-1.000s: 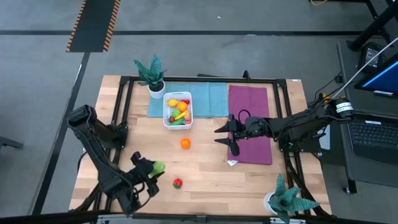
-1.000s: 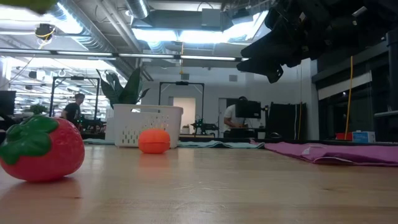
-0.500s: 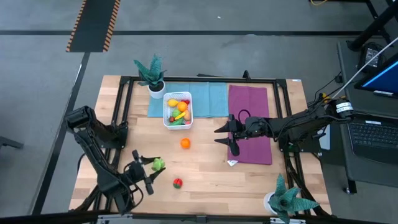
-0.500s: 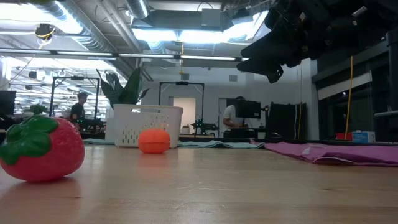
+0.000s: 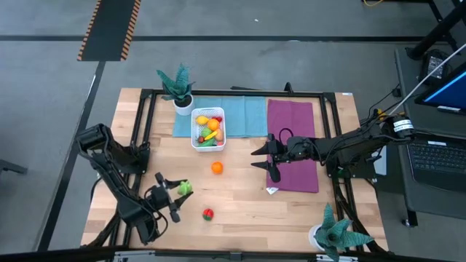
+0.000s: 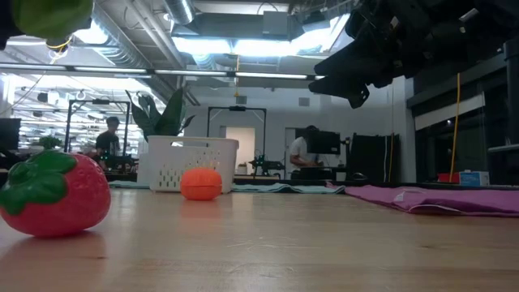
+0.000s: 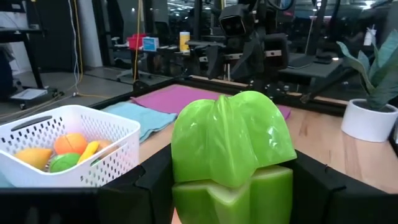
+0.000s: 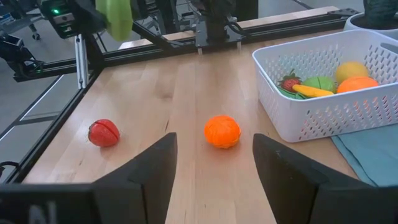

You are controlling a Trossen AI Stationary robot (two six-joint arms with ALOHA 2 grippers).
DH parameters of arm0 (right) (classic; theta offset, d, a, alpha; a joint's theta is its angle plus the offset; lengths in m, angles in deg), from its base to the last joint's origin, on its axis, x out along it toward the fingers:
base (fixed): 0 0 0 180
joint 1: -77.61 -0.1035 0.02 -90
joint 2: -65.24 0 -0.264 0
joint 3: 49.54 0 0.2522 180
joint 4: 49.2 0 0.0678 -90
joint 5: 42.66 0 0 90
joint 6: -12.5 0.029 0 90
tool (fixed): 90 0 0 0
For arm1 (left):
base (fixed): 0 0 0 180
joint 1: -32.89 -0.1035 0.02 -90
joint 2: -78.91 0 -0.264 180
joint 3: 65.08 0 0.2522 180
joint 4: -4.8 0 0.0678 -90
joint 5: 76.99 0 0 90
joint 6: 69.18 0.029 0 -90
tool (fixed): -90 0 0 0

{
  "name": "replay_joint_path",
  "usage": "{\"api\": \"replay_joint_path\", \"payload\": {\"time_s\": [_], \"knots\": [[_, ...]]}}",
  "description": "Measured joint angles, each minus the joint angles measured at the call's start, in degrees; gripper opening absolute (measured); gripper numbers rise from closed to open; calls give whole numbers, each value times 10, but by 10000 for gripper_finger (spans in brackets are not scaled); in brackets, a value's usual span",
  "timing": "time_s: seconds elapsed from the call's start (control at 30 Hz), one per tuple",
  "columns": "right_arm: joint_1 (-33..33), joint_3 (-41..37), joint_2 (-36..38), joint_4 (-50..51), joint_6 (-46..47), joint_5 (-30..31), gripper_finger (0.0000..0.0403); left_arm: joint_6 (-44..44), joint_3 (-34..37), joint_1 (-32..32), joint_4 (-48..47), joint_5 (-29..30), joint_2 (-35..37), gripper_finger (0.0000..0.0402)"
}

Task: Pick and placing Produce into tupperware
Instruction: Put the green starfruit into the white basket

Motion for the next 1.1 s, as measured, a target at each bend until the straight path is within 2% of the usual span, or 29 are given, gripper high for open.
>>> {"api": "replay_joint_path", "payload": {"time_s": [0.17, 0.73, 0.97, 1.1], "knots": [[0, 0, 0, 0, 1, 0, 213, 0, 0, -27, 0, 0, 0, 208], [0, 0, 0, 0, 2, 0, 213, 33, 0, -176, -1, -2, 0, 208], [0, 0, 0, -1, 2, 18, 213, 77, 0, -223, -7, -76, 0, 209], [0, 0, 0, -2, 2, 43, 213, 90, 0, -261, -14, -93, 0, 209]]}}
